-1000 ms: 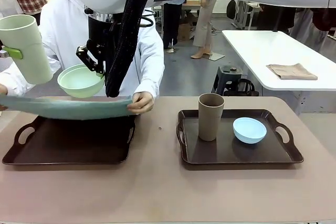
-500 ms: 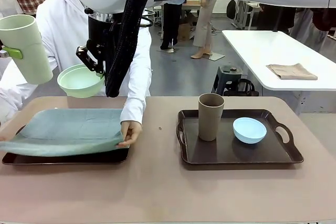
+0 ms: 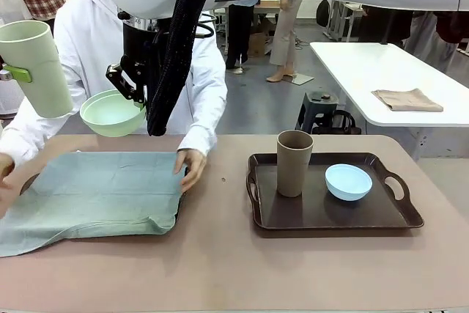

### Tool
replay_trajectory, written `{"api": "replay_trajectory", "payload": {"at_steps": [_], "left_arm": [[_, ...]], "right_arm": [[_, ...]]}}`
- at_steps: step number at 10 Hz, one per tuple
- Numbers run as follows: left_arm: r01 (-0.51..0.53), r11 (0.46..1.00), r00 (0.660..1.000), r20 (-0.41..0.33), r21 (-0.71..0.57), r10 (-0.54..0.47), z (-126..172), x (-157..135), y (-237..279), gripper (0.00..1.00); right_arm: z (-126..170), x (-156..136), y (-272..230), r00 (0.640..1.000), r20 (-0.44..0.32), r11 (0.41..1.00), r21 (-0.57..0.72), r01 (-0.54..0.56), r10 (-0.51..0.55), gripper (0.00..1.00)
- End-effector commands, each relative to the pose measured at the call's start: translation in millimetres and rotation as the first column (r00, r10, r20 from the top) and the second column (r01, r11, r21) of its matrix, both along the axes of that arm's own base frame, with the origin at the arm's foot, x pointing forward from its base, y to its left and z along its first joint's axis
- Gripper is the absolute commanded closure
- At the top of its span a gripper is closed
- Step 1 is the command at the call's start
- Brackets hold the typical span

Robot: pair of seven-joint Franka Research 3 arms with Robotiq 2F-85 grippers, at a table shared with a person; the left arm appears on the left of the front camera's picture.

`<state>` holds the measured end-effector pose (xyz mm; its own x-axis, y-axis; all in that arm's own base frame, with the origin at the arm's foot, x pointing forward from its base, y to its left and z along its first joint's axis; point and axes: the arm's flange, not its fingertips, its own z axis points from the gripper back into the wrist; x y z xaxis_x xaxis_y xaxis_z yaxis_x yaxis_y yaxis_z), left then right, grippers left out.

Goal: Set up a tray with a mat and arrange the tableware.
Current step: Place the Picnic Bowl and Reusable plastic cup back onto the Handle tray in front of the human's position.

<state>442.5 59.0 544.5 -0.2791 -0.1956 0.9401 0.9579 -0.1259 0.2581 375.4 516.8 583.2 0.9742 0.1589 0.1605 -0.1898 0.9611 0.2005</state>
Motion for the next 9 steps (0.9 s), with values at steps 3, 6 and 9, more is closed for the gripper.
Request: {"api": "replay_trajectory", "payload": {"at_steps": [3, 6, 9], "left_arm": [[-0.001, 1.0, 1.0, 0.019, 0.005, 0.001, 2.5, 0.2, -1.4, 0.84], [-0.001, 1.0, 1.0, 0.019, 0.005, 0.001, 2.5, 0.2, -1.4, 0.84], [-0.001, 1.0, 1.0, 0.019, 0.005, 0.001, 2.5, 0.2, -1.4, 0.84]], "right_arm": [[-0.2, 0.5, 0.1, 1.0, 0.009, 1.0, -0.004, -0.004, 0.004, 1.0], [-0.2, 0.5, 0.1, 1.0, 0.009, 1.0, -0.004, -0.004, 0.004, 1.0], [-0.2, 0.5, 0.1, 1.0, 0.009, 1.0, -0.004, -0.004, 0.004, 1.0]]}}
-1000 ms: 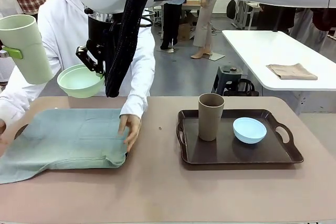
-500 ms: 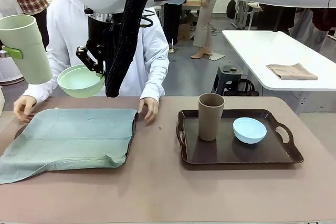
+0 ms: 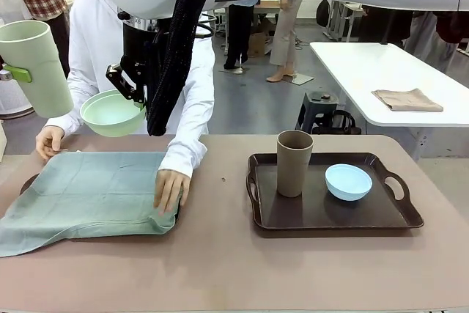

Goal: Set up a tray with a mat and arrange the tableware.
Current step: Place the Picnic Bowl and Reusable plastic cup back onto the Handle tray in front of the human's position.

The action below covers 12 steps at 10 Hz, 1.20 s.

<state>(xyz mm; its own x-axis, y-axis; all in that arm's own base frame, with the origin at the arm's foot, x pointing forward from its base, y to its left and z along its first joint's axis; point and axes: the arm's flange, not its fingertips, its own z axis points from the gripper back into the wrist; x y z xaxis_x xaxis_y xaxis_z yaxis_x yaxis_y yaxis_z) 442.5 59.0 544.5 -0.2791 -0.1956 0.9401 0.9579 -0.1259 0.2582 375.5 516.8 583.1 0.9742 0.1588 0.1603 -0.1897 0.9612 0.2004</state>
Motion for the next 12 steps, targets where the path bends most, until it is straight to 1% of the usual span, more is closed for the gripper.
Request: {"api": "replay_trajectory", "payload": {"at_steps": [1, 12], "left_arm": [[-0.001, 1.0, 1.0, 0.019, 0.005, 0.001, 2.5, 0.2, -1.4, 0.84], [-0.001, 1.0, 1.0, 0.019, 0.005, 0.001, 2.5, 0.2, -1.4, 0.84]], "right_arm": [[-0.1, 0.4, 0.1, 1.0, 0.009, 1.0, -0.004, -0.004, 0.004, 1.0], [-0.1, 0.4, 0.1, 1.0, 0.009, 1.0, -0.004, -0.004, 0.004, 1.0]]}}
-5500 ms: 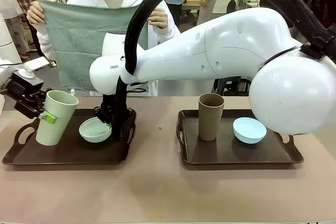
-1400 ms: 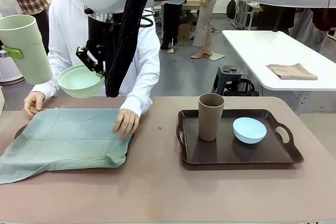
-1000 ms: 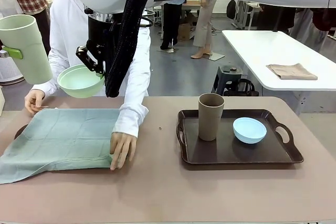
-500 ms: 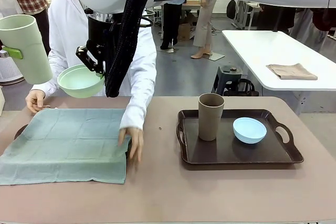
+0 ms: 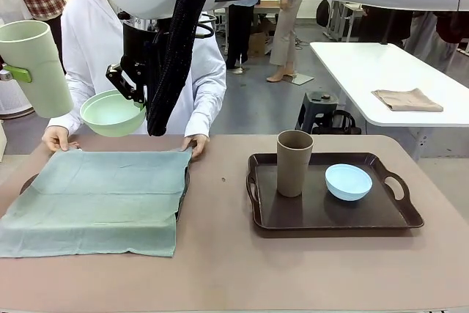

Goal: Set up a tray with a mat and arrange the tableware.
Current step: Place the Picnic Bowl and Reusable plastic cup back onto the Handle tray in front of the human's position.

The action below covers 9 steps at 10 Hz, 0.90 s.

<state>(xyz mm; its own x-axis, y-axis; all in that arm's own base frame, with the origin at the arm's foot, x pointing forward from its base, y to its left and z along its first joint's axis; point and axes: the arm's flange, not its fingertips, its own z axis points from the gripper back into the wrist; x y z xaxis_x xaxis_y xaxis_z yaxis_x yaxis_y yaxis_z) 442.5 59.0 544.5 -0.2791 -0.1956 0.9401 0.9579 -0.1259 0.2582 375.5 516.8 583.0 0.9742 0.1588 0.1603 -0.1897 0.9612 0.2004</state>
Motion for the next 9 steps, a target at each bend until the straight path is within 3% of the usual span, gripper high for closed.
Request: {"api": "replay_trajectory", "payload": {"at_steps": [1, 8, 9], "left_arm": [[-0.001, 1.0, 1.0, 0.019, 0.005, 0.001, 2.5, 0.2, -1.4, 0.84], [-0.001, 1.0, 1.0, 0.019, 0.005, 0.001, 2.5, 0.2, -1.4, 0.84], [0.0, 1.0, 1.0, 0.0, 0.0, 0.0, 0.0, 0.0, 0.0, 0.08]], "right_arm": [[-0.1, 0.4, 0.1, 1.0, 0.009, 1.0, -0.004, -0.004, 0.004, 1.0], [-0.1, 0.4, 0.1, 1.0, 0.009, 1.0, -0.004, -0.004, 0.004, 1.0], [0.0, 0.0, 0.0, 1.0, 0.0, 1.0, 0.0, 0.0, 0.0, 0.96]]}}
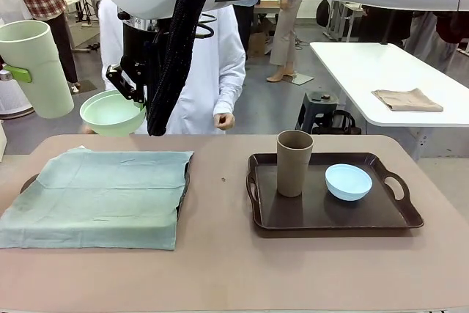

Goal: Set up a tray with a mat and arrange the tableware.
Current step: Place the Picnic Bowl and Reusable plastic cup back onto the Handle tray in front of the human's position.

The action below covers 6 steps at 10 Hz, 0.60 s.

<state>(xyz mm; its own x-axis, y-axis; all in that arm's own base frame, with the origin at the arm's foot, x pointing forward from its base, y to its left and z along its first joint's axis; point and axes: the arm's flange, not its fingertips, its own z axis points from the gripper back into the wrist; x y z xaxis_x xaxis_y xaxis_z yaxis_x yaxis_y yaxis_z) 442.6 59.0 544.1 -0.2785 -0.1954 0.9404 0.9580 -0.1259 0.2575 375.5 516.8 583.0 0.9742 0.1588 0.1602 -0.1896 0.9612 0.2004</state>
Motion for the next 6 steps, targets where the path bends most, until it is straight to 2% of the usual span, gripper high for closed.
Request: {"api": "replay_trajectory", "payload": {"at_steps": [1, 2, 5, 6], "left_arm": [[0.052, 0.998, 0.999, -0.003, -0.019, -0.052, -20, 10, 7, 0.08], [0.098, 0.994, 0.995, -0.002, -0.05, -0.099, -43, 18, 16, 0.08], [0.063, 0.993, 0.995, -0.07, -0.104, -0.071, -117, 49, 46, 0.08], [0.056, 0.994, 0.994, -0.087, -0.091, -0.064, -138, 52, 51, 0.08]], "right_arm": [[-22, 20, -1, 0.999, 0.051, 1.0, 0.011, -0.006, 0.006, 0.96], [-45, 41, -3, 0.998, 0.056, 1.0, 0.026, 0.015, -0.016, 0.96], [-121, 97, 1, 0.998, 0.007, 0.998, 0.012, 0.058, -0.058, 0.96], [-142, 106, 6, 0.998, -0.032, 0.999, 0.004, 0.053, -0.053, 0.96]]}}
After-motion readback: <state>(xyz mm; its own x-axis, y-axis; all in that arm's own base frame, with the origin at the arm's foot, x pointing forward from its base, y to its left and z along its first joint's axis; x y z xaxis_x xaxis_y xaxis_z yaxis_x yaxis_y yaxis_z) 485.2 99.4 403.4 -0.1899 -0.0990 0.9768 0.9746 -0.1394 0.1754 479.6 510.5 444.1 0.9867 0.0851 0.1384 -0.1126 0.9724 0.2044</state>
